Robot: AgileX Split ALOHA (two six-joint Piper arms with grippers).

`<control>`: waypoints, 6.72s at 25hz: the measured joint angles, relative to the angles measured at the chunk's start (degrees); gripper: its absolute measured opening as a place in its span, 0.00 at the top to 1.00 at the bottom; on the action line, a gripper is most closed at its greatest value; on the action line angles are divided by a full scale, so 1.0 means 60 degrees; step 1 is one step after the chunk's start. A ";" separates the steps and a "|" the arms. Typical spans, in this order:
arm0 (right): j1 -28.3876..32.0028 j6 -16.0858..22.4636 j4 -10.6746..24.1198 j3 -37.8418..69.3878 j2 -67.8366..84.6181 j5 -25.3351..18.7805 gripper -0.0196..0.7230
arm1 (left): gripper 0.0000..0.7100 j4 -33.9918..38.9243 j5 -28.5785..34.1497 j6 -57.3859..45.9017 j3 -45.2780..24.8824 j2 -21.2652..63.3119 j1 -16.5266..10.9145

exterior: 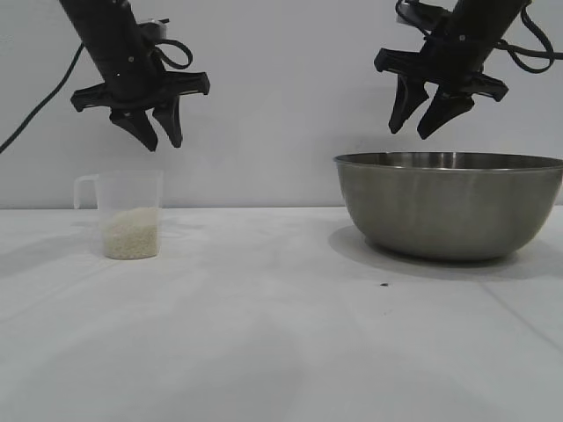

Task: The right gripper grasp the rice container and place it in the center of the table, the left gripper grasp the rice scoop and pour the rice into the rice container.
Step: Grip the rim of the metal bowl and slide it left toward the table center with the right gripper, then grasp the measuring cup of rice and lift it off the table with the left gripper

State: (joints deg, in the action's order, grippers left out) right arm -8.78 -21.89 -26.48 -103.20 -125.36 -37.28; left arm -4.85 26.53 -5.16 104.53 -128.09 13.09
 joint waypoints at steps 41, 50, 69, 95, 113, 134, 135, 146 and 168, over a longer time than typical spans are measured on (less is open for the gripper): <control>0.1626 0.0587 0.2132 -0.0029 -0.0360 -0.5080 0.82 | 0.69 0.0483 0.0497 0.0033 0.0018 0.0607 0.0000; 0.0245 0.0587 0.1981 0.0161 -0.0433 -0.5218 0.97 | 0.69 0.0483 0.0497 0.0033 0.0018 0.0607 0.0000; -0.1328 0.0569 0.1984 0.0546 -0.0236 -0.5379 0.63 | 0.69 0.0483 0.0570 0.0033 0.0018 0.0607 0.0000; -0.0689 -0.1455 0.1682 0.7494 0.6579 0.0074 0.51 | 0.69 0.0483 0.0578 0.0033 0.0018 0.0607 0.0000; -0.0376 0.1900 0.3489 1.1370 1.3769 -0.1190 0.51 | 0.69 0.0507 0.0651 0.0033 0.0018 0.0607 -0.0018; -0.0376 0.3043 0.3439 1.2083 1.9150 -0.5668 0.51 | 0.69 0.0721 0.0796 0.0033 0.0018 0.0607 -0.0018; -0.0376 0.3043 0.3455 1.2083 1.9474 -0.5686 0.51 | 0.69 0.0721 0.0818 0.0033 0.0018 0.0616 -0.0018; -0.0376 0.2837 0.3449 1.2161 2.1061 -0.5577 0.51 | 0.69 0.0767 0.0941 0.0033 0.0018 0.0842 -0.0018; -0.0376 0.2753 0.3434 1.2522 2.1061 -0.4724 0.58 | 0.69 0.1874 -0.4541 0.0033 -0.6013 0.3981 0.0000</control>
State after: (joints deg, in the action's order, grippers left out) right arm -11.04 -5.37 -5.88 -28.06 1.00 -65.62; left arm 6.39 -0.71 -4.96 68.45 -104.20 13.09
